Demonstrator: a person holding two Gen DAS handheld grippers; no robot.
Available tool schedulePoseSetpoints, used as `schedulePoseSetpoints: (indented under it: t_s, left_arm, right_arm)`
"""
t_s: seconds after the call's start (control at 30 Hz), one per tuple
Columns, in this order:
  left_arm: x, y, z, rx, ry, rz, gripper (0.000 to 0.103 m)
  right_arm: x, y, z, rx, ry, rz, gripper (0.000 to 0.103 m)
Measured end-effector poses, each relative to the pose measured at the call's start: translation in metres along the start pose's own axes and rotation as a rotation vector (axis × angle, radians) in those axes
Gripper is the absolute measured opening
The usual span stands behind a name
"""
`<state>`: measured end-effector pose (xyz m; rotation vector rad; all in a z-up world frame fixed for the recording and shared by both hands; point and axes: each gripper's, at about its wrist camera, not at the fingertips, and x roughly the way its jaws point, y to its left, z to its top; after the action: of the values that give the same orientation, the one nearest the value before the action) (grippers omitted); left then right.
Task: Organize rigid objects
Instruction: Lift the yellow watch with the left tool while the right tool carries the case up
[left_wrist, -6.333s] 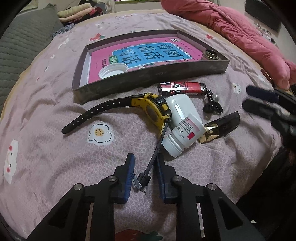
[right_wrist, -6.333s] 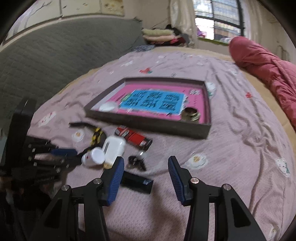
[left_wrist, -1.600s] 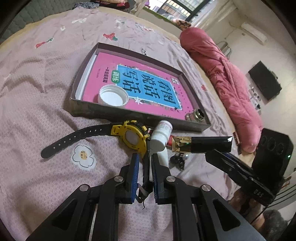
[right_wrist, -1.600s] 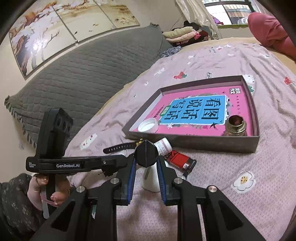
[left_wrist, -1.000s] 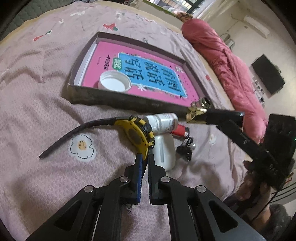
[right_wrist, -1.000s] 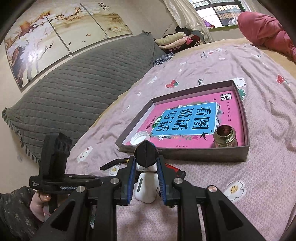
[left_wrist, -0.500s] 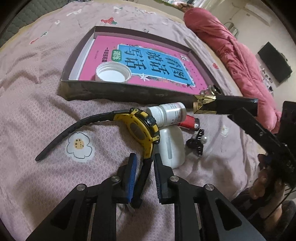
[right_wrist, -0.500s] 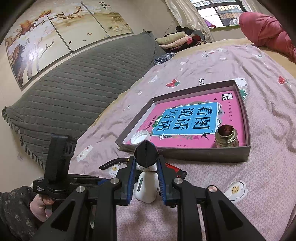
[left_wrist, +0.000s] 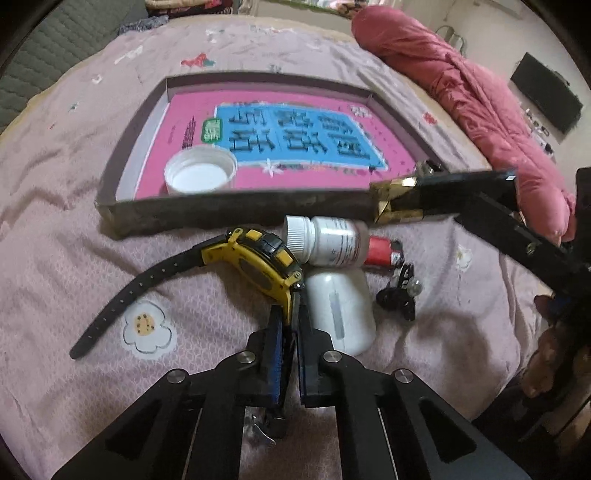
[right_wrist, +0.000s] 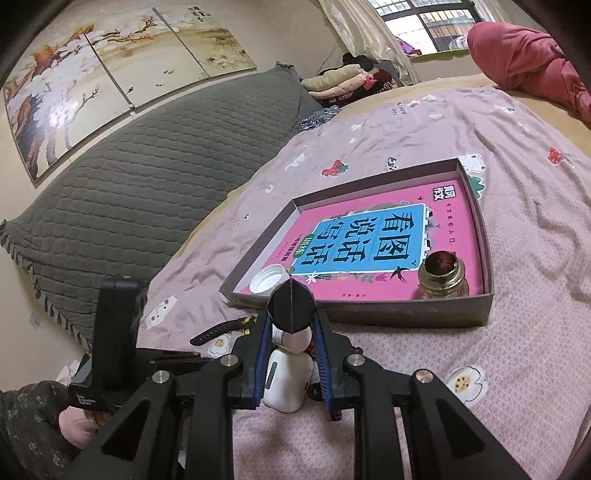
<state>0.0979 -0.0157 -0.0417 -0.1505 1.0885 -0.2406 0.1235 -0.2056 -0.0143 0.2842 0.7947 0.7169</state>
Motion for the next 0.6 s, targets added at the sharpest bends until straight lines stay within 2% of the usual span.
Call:
schedulePoseSetpoints:
  t_s: [0.2,0.6]
  left_arm:
    - [-0.021,-0.004,0.01,0.014,-0.071,-0.025,0.004]
    - [-0.049,-0.01,0.022,-0.01,-0.146,-0.076,0.005]
  right_arm:
    - [-0.001,-0.001,0.001,0.011,-0.013,0.0,0.023]
    - [-0.005,-0.002,0.004,0.015,-0.035,-0.002,0.023]
